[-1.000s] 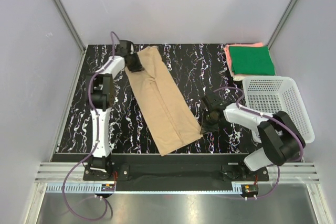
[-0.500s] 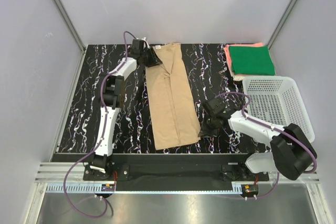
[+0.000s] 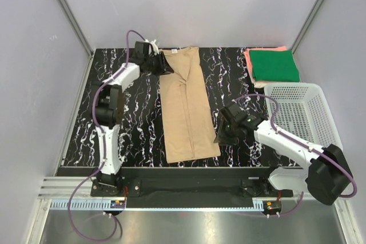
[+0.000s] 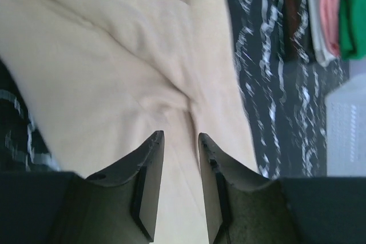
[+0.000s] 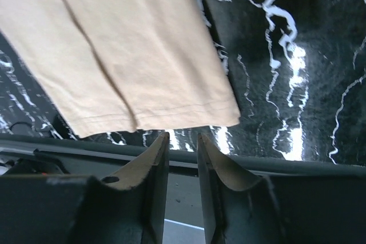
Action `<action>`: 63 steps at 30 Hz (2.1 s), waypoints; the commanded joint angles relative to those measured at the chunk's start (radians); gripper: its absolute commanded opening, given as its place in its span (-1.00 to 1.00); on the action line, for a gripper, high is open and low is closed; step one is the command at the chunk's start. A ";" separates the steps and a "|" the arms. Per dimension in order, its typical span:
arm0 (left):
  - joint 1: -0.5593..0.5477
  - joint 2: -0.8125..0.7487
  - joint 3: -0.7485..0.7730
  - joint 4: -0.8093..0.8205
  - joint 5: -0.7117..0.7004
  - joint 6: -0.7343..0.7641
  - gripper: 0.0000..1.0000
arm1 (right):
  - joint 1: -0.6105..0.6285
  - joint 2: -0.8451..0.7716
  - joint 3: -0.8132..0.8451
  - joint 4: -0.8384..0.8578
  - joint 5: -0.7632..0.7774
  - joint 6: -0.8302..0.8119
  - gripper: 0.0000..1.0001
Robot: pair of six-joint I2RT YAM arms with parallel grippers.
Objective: Fold and stack the t-shirts
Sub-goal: Fold the tshirt
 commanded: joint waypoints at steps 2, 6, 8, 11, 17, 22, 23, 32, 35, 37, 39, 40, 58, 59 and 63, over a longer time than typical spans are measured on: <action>-0.033 -0.350 -0.260 -0.103 -0.053 0.099 -0.30 | 0.006 0.013 0.050 -0.014 0.034 -0.053 -0.43; -0.124 -0.567 -0.597 -0.103 -0.119 0.096 -0.35 | 0.007 0.050 0.004 0.059 0.030 -0.068 -0.76; -0.208 -0.692 -0.763 -0.100 -0.162 0.086 -0.35 | 0.007 0.080 0.001 0.062 0.007 -0.097 -0.79; -0.324 -0.847 -0.925 -0.085 -0.214 0.018 -0.34 | 0.005 0.094 -0.019 0.082 0.020 -0.100 -0.80; -0.402 -1.079 -1.132 -0.003 -0.255 -0.120 -0.48 | 0.005 0.160 -0.051 0.151 0.017 -0.097 -0.94; -0.458 -1.060 -1.214 0.087 -0.213 -0.180 -1.00 | 0.007 0.243 -0.034 0.157 0.016 -0.102 -1.00; -0.469 -1.050 -1.222 0.064 -0.239 -0.183 -1.00 | 0.007 0.244 -0.033 0.157 0.019 -0.099 -1.00; -0.495 -1.093 -1.317 -0.007 -0.326 -0.157 -1.00 | 0.007 0.278 -0.025 0.168 0.020 -0.087 -1.00; -0.497 -1.078 -1.324 -0.004 -0.293 -0.135 -1.00 | 0.005 0.313 -0.026 0.168 0.045 -0.096 -1.00; -0.500 -1.073 -1.335 0.003 -0.287 -0.134 -1.00 | 0.005 0.313 -0.028 0.168 0.039 -0.091 -1.00; -0.500 -1.079 -1.350 0.004 -0.283 -0.138 -1.00 | 0.007 0.300 -0.022 0.165 0.030 -0.093 -1.00; -0.500 -1.084 -1.357 0.003 -0.288 -0.146 -1.00 | 0.007 0.289 -0.020 0.152 0.030 -0.091 -1.00; -0.501 -1.274 -1.387 -0.076 -0.274 -0.293 -0.49 | -0.036 0.152 0.010 0.037 -0.042 -0.200 -0.39; -0.500 -1.273 -1.395 -0.076 -0.274 -0.315 -0.49 | -0.041 0.154 0.010 0.037 -0.046 -0.208 -0.39; -0.501 -1.297 -1.430 -0.076 -0.303 -0.349 -0.45 | -0.064 0.152 0.003 0.040 -0.061 -0.226 -0.41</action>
